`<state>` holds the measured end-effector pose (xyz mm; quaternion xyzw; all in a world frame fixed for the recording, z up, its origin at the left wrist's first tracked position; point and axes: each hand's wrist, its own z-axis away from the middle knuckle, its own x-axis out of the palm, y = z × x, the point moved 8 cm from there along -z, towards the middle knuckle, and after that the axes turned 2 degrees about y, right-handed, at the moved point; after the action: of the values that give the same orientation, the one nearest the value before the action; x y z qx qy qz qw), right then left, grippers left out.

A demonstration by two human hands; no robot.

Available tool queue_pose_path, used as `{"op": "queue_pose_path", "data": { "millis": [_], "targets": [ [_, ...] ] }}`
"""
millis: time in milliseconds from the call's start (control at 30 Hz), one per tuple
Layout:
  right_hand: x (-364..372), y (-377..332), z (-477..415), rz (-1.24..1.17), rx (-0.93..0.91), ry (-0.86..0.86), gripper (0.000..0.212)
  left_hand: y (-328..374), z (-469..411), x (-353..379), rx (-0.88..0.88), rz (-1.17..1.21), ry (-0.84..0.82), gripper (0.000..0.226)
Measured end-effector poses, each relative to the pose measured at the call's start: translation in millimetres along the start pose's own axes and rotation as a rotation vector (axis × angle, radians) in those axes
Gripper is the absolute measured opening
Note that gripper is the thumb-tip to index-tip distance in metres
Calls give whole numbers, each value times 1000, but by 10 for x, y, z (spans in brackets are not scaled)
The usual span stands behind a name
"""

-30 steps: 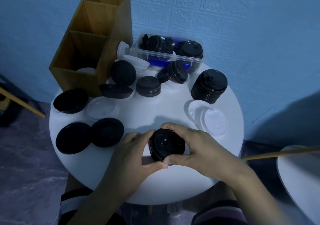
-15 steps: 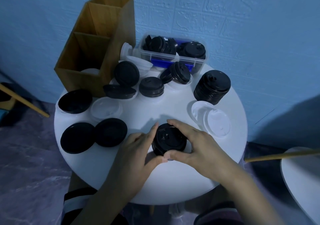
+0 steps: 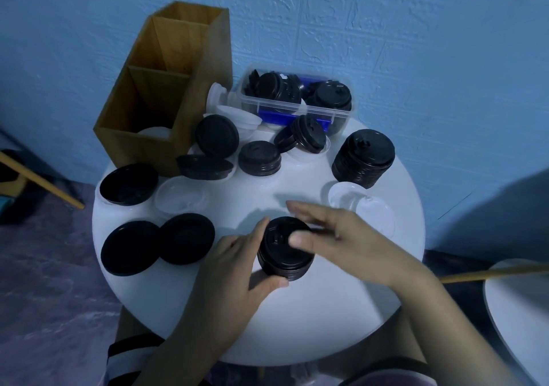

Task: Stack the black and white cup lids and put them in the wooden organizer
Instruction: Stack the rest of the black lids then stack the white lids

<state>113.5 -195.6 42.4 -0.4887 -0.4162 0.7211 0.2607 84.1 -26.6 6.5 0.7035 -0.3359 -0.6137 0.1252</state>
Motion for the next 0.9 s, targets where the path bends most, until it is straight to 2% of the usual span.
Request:
{"op": "queue_pose_path", "data": {
  "millis": [67,133,233,300,467,567,767,900],
  "targets": [
    [-223,-74,-161,16,-25,160,64,-16,3,12,-14,33,-12,93],
    [-464,-181,-316,135,-59,361,48,-16,14,38,-14,50,-31,93],
    [-702,-412,-519,340,-130,598,42,-24,26,48,-5,52,-17,94],
    [-766,-488,-705,468,-141,680,39,-40,27,45,-19,57,-12,94],
    [-801,-302,-1046,724,-24,697,22,18,1,-9,25,34,14,89],
    [-804,-285,-991,786,-33,738,22,16,2,-11,30,36,25,88],
    [-700,-449,-681,696,-243,798,32,-24,11,15,23,49,11,92],
    [-548,-394,-434,696,-354,767,35,-1,12,27,35,51,-14,92]
  ]
}}
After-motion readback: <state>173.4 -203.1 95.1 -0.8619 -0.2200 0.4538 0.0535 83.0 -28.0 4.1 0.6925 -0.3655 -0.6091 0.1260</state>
